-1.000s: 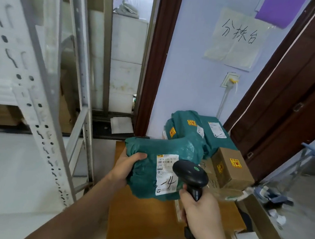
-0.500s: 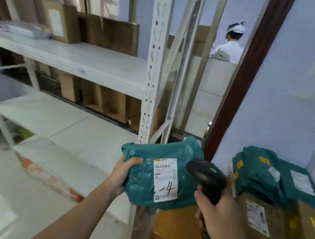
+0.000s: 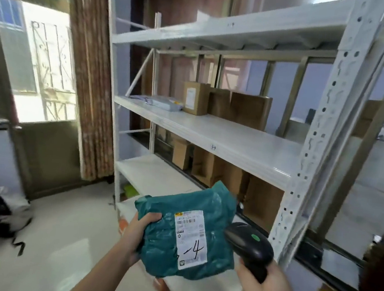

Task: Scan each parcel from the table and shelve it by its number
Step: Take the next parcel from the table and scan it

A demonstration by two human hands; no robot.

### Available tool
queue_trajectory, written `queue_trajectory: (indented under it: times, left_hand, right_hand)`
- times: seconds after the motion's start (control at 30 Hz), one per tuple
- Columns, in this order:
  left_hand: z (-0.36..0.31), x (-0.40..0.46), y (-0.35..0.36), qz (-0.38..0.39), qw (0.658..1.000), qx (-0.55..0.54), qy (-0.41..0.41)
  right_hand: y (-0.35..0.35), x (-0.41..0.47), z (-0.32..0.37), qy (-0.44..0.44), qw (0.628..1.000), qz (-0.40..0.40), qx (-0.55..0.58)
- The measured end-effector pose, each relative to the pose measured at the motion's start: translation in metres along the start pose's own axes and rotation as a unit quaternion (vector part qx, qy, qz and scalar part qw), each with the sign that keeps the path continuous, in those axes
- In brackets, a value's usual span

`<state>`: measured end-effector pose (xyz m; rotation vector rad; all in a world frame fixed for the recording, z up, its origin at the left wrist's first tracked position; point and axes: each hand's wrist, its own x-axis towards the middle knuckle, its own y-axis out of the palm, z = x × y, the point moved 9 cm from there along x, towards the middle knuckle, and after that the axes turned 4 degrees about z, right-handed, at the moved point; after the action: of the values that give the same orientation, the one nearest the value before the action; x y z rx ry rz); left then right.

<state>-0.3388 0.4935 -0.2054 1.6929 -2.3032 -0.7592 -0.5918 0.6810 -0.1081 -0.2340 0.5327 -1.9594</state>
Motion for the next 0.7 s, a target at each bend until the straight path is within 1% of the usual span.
queue_trajectory:
  times: [0.1,0.23,0.43,0.53,0.7]
  left_hand:
    - [-0.038,0.017,-0.035,-0.007,1.000,0.002,0.019]
    - [-0.090,0.039,-0.074,-0.013,0.999,0.010,0.034]
    - [-0.168,0.082,-0.123,-0.029,0.995,0.022,0.089]
    - [-0.200,0.113,-0.143,-0.036,0.994,0.010,0.107]
    - [-0.257,0.174,-0.157,-0.019,0.990,0.006,0.138]
  right_hand:
    - [0.039,0.019,0.040,-0.021,0.999,0.024,0.016]
    - [0.081,0.051,0.093,-0.046,0.998,0.036,0.033]
    - [0.127,0.102,0.173,-0.087,0.994,0.060,0.037]
    - [0.152,0.129,0.202,-0.101,0.991,0.078,0.040]
    - [0.186,0.182,0.234,-0.116,0.989,0.085,0.045]
